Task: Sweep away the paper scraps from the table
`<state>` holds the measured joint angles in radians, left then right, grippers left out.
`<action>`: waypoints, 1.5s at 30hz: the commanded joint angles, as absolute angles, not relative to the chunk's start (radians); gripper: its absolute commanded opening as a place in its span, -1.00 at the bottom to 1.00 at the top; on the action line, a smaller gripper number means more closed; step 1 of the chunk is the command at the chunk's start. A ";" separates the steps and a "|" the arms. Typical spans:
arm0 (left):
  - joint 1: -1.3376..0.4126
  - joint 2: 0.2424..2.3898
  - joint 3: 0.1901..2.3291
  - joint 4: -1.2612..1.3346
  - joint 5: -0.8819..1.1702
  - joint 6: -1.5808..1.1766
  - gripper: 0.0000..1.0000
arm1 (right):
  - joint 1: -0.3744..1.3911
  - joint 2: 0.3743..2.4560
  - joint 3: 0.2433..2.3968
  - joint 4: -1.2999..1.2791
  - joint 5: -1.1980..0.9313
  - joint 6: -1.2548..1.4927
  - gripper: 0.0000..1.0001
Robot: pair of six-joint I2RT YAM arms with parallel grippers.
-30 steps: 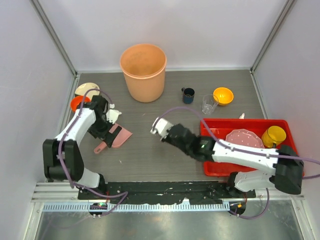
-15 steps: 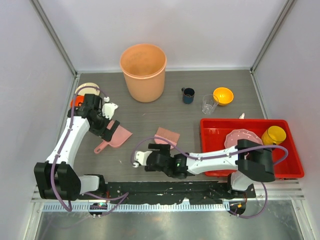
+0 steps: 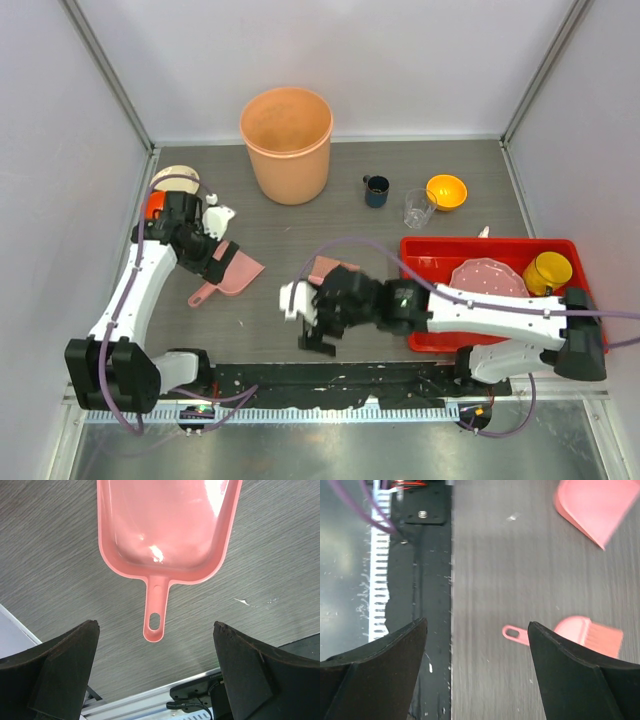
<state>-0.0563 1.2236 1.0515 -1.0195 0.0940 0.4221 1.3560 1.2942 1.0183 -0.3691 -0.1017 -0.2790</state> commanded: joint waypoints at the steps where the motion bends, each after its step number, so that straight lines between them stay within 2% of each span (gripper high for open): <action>1: -0.046 1.146 1.011 -0.928 0.132 0.422 0.99 | 1.059 1.220 1.023 -0.419 -0.380 -0.143 0.73; 3: -0.041 1.118 0.982 -0.868 0.141 0.413 0.99 | 0.901 1.195 1.009 -0.420 -0.399 -0.066 0.73; 16: 0.044 1.069 0.833 -0.577 0.155 0.292 0.99 | 0.273 1.097 0.942 -0.348 -0.385 0.276 0.74; 19: 0.060 1.060 0.812 -0.535 0.153 0.264 0.99 | 0.137 1.072 0.911 -0.307 -0.298 0.397 0.73; 20: 0.060 1.054 0.802 -0.503 0.134 0.250 0.99 | 0.109 1.053 0.891 -0.301 -0.153 0.426 0.73; 24: 0.067 1.039 0.769 -0.395 0.066 0.151 1.00 | 0.087 0.978 0.792 -0.189 0.273 0.468 0.73; 27: 0.066 1.031 0.709 -0.243 -0.050 0.091 1.00 | 0.087 0.883 0.675 -0.057 0.404 0.423 0.72; 31: 0.067 1.040 0.544 0.097 -0.167 0.006 0.99 | 0.089 0.789 0.458 0.199 0.509 0.378 0.69; 36: 0.067 1.052 0.453 0.270 -0.213 0.005 0.99 | 0.089 0.795 0.385 0.287 0.636 0.322 0.65; 45: 0.068 1.068 0.338 0.526 -0.074 -0.032 1.00 | 0.087 0.839 0.302 0.426 0.810 0.305 0.69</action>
<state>0.0612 1.0615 0.3710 0.3164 -0.1410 -0.0025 0.0856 0.8314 0.3367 0.2790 0.6636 0.3157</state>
